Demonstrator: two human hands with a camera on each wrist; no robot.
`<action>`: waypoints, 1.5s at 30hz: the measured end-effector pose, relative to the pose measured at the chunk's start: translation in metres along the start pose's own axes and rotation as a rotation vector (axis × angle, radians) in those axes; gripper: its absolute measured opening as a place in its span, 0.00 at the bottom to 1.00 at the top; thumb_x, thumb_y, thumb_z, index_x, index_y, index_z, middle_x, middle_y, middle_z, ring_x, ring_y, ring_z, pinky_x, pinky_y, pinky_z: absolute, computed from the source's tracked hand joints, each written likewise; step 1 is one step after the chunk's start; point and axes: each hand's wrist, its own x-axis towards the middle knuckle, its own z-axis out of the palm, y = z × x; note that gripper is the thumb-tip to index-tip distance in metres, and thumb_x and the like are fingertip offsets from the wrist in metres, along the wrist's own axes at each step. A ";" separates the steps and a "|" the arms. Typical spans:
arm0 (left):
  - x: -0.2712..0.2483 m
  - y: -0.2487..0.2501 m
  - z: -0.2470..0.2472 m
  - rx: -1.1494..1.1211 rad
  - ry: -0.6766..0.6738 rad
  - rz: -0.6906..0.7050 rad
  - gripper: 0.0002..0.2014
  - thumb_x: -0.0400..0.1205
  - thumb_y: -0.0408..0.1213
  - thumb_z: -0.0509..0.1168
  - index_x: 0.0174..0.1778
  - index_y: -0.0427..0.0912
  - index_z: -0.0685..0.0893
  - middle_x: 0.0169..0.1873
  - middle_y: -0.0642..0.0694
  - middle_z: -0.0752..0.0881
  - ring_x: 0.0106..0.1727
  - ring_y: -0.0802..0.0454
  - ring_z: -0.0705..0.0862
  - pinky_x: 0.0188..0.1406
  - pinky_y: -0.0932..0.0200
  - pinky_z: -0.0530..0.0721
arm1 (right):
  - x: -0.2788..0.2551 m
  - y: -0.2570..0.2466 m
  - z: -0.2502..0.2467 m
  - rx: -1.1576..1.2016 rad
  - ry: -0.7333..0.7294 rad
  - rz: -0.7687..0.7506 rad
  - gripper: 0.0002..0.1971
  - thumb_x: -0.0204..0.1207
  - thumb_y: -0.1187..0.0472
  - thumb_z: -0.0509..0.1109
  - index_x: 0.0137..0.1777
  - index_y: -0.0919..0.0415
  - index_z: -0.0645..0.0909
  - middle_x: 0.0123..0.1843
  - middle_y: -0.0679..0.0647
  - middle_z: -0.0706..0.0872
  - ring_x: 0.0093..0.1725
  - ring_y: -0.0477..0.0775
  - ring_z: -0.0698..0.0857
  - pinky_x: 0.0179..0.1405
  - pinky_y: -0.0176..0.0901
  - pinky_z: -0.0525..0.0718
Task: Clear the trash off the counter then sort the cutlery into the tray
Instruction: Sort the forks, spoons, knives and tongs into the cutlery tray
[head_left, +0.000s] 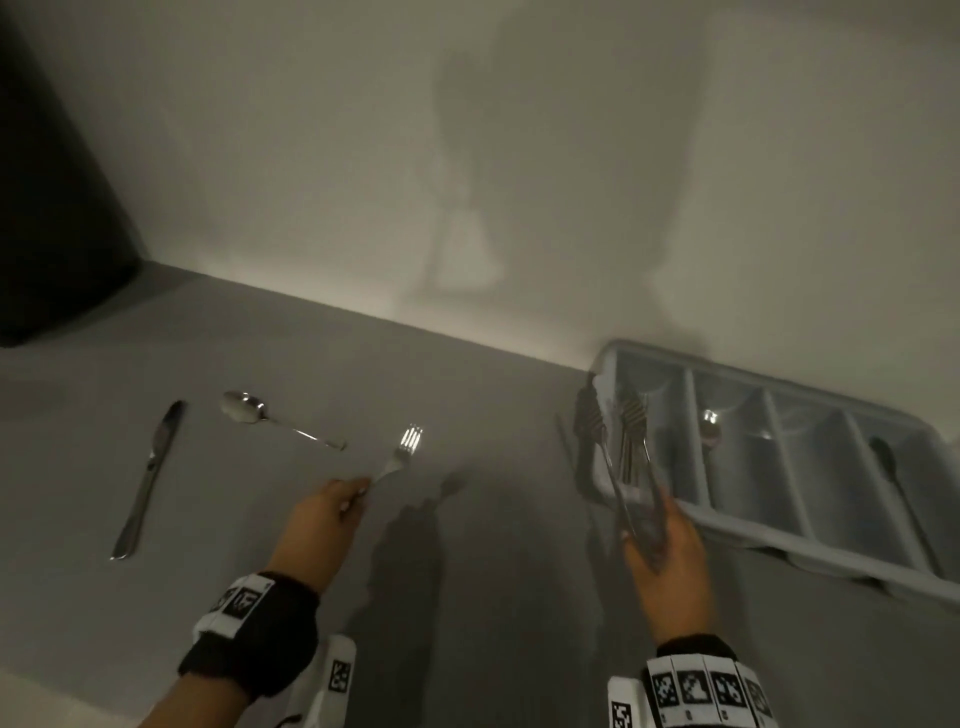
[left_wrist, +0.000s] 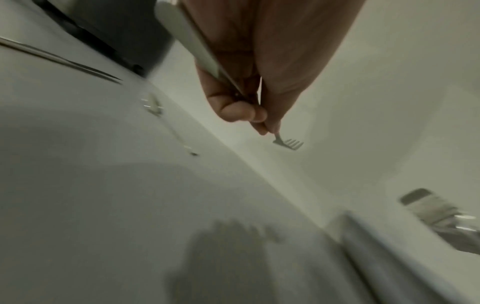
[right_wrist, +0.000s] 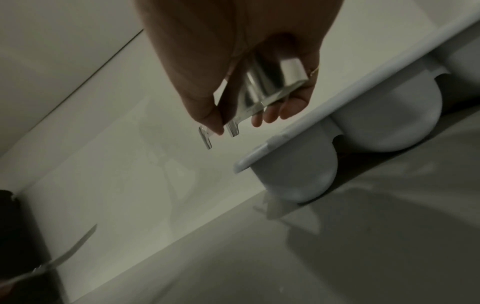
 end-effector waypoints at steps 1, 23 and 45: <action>-0.002 0.022 0.009 -0.062 -0.013 0.028 0.12 0.78 0.28 0.65 0.57 0.39 0.83 0.42 0.40 0.84 0.37 0.45 0.83 0.42 0.61 0.76 | 0.005 0.007 -0.007 0.017 0.024 0.006 0.35 0.70 0.64 0.73 0.76 0.54 0.61 0.73 0.60 0.73 0.71 0.60 0.73 0.71 0.63 0.74; 0.084 0.262 0.278 -0.144 -0.502 -0.019 0.16 0.81 0.32 0.61 0.60 0.25 0.78 0.62 0.25 0.80 0.62 0.32 0.80 0.63 0.46 0.76 | -0.001 0.163 -0.200 -0.098 0.236 0.232 0.29 0.72 0.60 0.71 0.74 0.52 0.68 0.69 0.53 0.80 0.66 0.60 0.72 0.68 0.50 0.71; -0.002 0.186 0.239 -0.219 -0.210 0.681 0.09 0.74 0.42 0.56 0.42 0.53 0.81 0.48 0.78 0.77 0.49 0.65 0.79 0.52 0.83 0.71 | 0.176 0.227 -0.229 -0.480 0.005 0.536 0.18 0.75 0.57 0.64 0.63 0.63 0.75 0.63 0.69 0.81 0.64 0.71 0.77 0.64 0.59 0.79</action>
